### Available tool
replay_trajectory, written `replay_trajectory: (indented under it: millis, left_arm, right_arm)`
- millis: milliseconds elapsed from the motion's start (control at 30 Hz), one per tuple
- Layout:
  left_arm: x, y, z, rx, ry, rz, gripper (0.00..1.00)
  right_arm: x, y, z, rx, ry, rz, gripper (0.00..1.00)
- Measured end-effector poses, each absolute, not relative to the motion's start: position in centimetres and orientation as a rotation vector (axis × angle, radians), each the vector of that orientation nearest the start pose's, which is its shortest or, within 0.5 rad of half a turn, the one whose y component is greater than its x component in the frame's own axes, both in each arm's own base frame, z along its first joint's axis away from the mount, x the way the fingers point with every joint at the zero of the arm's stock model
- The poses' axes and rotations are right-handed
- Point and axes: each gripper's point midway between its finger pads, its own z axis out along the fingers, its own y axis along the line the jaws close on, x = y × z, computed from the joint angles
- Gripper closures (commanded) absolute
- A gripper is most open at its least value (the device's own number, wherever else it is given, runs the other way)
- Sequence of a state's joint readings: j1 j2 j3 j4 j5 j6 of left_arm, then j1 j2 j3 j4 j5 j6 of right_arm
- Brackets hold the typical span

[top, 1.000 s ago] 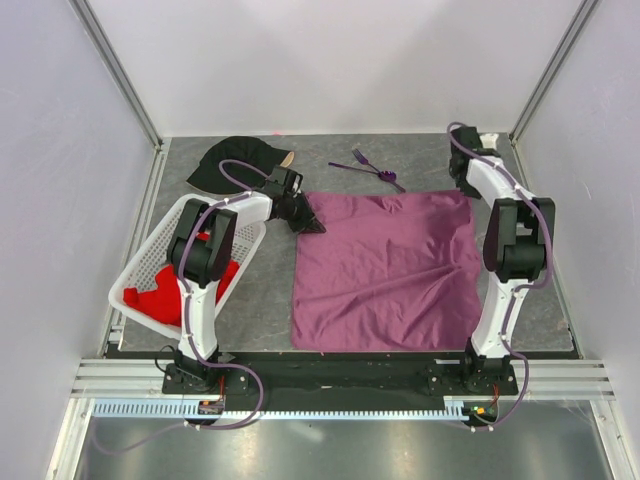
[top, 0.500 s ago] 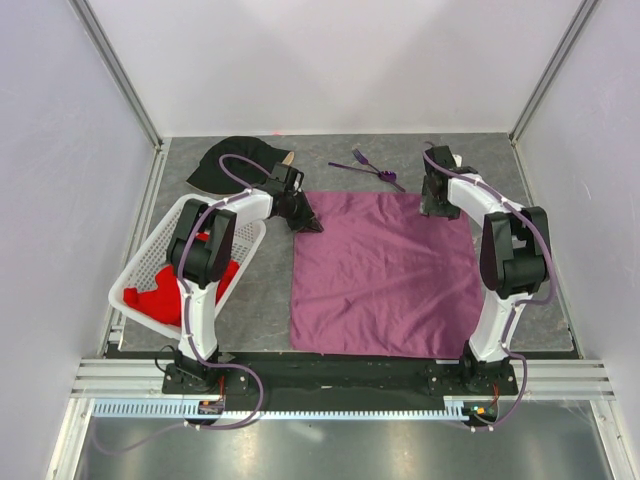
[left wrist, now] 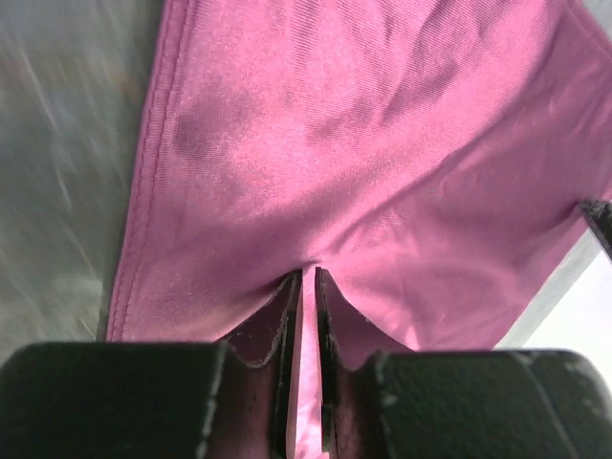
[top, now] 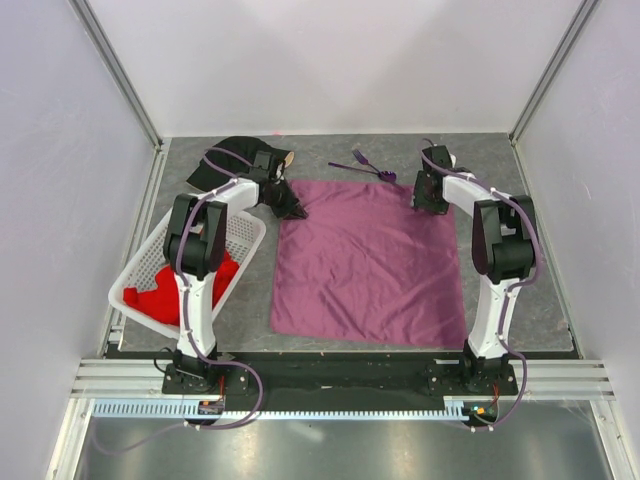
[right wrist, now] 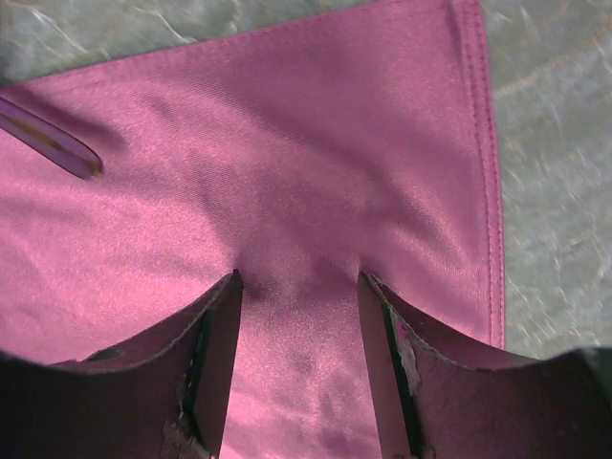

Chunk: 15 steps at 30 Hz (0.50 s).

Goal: Fold the napkin into a case and place the utensils inside
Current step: Flatten out the crumpled napkin at the center of the board.

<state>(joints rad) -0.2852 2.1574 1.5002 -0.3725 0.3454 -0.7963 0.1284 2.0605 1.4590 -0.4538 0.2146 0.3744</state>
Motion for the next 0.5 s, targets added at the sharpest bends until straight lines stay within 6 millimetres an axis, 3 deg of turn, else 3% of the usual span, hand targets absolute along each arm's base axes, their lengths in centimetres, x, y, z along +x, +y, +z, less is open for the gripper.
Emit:
replay_trajectory:
  millis: [167, 300, 367, 500]
  left_arm:
    - [47.0, -21.5, 2.3, -0.537, 2.671, -0.760, 0.73]
    - [47.1, -21.1, 2.9, -0.488, 2.673, -0.725, 0.62]
    - [46.5, -20.9, 3.4, -0.462, 2.675, -0.702, 0.61]
    - [42.8, -20.8, 5.6, -0.390, 2.685, -0.684, 0.61]
  right_arm:
    - [48.0, 4.5, 2.3, 0.388, 2.551, -0.053, 0.38]
    - [47.6, 4.9, 2.4, 0.379, 2.566, -0.062, 0.32]
    - [46.7, 5.0, 2.9, 0.379, 2.576, -0.087, 0.25]
    - [41.9, 5.7, 5.0, 0.384, 2.590, -0.049, 0.26]
